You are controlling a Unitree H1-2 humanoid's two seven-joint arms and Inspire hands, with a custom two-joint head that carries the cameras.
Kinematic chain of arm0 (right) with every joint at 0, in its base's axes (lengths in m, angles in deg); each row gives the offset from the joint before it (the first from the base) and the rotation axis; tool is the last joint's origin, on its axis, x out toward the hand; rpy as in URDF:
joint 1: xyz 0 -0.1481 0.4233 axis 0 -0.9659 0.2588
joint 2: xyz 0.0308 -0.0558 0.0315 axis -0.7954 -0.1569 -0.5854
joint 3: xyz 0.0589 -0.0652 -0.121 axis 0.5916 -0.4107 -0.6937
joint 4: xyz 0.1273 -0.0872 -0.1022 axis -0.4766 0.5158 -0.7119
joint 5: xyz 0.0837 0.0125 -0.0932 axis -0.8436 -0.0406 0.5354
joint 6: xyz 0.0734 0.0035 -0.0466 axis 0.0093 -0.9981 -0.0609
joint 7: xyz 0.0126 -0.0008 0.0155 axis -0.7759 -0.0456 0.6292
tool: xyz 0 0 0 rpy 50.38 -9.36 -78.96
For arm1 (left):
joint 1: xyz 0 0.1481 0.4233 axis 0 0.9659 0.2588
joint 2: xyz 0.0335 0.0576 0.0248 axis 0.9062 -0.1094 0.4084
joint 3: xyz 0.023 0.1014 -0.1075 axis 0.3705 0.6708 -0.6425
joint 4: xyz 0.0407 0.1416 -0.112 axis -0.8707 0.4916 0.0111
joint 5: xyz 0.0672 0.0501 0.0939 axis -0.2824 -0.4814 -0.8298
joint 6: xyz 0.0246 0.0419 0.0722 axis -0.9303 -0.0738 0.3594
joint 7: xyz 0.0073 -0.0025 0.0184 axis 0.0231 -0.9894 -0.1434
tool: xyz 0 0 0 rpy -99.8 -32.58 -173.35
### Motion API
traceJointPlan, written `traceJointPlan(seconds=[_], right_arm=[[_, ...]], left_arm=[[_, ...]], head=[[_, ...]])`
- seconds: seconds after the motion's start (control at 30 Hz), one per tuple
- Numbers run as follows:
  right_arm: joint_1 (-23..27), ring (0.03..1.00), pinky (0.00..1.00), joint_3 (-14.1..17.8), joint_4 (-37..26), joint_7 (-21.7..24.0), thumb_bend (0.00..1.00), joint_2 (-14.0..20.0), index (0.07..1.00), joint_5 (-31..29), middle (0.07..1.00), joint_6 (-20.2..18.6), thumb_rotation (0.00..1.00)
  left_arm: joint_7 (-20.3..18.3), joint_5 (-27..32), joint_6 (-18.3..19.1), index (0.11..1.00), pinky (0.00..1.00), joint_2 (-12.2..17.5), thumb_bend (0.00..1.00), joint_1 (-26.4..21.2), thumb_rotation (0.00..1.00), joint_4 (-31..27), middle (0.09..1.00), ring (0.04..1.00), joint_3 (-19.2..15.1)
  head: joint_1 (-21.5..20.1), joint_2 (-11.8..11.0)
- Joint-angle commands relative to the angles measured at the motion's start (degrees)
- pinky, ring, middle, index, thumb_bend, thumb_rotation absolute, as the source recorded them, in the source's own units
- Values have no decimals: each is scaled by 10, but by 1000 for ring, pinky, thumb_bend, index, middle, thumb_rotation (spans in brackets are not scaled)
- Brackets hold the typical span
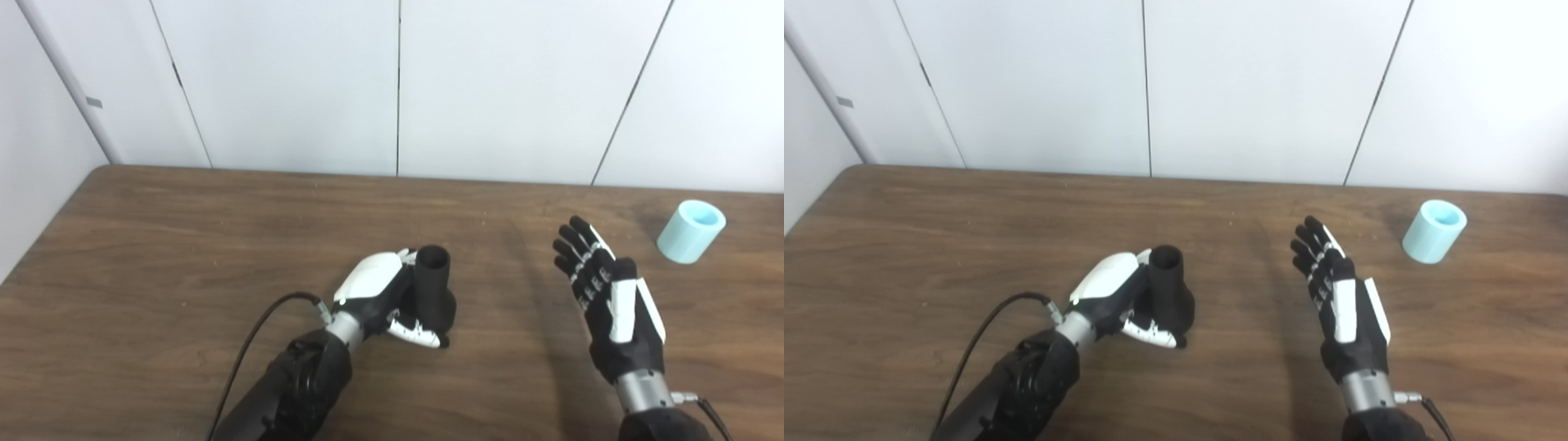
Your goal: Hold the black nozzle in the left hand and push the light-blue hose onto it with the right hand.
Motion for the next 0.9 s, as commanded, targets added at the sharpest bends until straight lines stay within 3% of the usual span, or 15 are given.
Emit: traceJointPlan(seconds=[0.0,0.7,0.87], right_arm=[[12,920,926,3,-25,-1,611,0,931,-5,918,6,1000],[18,923,927,15,-31,1,606,5,932,-16,918,-4,1000],[32,923,921,31,-59,-1,605,21,932,-23,918,-33,1000]], left_arm=[[-53,-9,27,480,1000,14,525,46,49,60,930,1000,29],[-39,14,21,480,1000,9,525,48,49,82,928,1000,23],[-31,17,19,480,1000,7,525,49,49,86,927,1000,24]], head=[[1,1],[0,2],[-7,2]])
